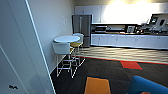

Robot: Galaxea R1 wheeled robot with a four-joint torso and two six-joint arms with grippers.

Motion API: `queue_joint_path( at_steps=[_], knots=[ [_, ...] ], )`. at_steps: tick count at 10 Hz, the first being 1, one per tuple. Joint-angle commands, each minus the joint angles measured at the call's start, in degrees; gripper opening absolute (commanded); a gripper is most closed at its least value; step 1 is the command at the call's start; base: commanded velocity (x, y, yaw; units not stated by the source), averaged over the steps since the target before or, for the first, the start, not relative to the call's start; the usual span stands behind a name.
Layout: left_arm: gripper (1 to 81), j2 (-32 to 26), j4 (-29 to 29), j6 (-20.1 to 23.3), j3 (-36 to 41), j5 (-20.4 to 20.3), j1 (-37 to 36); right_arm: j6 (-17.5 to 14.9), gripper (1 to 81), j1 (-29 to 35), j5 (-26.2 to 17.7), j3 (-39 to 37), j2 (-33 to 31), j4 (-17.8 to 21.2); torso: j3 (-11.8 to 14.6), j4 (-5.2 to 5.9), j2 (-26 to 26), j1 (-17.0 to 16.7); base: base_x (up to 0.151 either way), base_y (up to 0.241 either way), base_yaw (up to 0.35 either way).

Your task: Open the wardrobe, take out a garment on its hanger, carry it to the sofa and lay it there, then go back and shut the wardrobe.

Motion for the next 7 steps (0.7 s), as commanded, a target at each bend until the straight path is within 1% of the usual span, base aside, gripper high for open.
queue_joint_path(
  at_steps=[1,4,6,7],
  knots=[
    [81.1,-0.8,0.1,-0.2,0.1,1.6,-1.6,-0.3,81.1,1.9,-3.0,5.7,-3.2,-0.7,0.0,0.00,0.0,0.1,0.000,0.000,0.261],
    [81.1,-1.0,0.0,-0.2,0.1,1.5,-1.6,-0.3,81.1,2.0,-2.4,12.6,-9.7,-0.7,0.0,0.00,0.0,0.1,0.000,0.000,0.261],
    [81.1,-1.0,0.0,-0.2,0.1,1.6,-1.6,-0.3,81.1,1.3,-2.2,13.8,-13.1,-0.6,0.0,0.00,0.0,0.1,0.000,0.000,0.260],
    [81.1,-1.0,0.0,-0.2,0.1,1.5,-1.6,-0.2,81.1,1.2,-1.2,14.3,-14.2,-0.3,0.0,0.00,0.0,0.1,0.000,0.000,0.261]
  ],
)
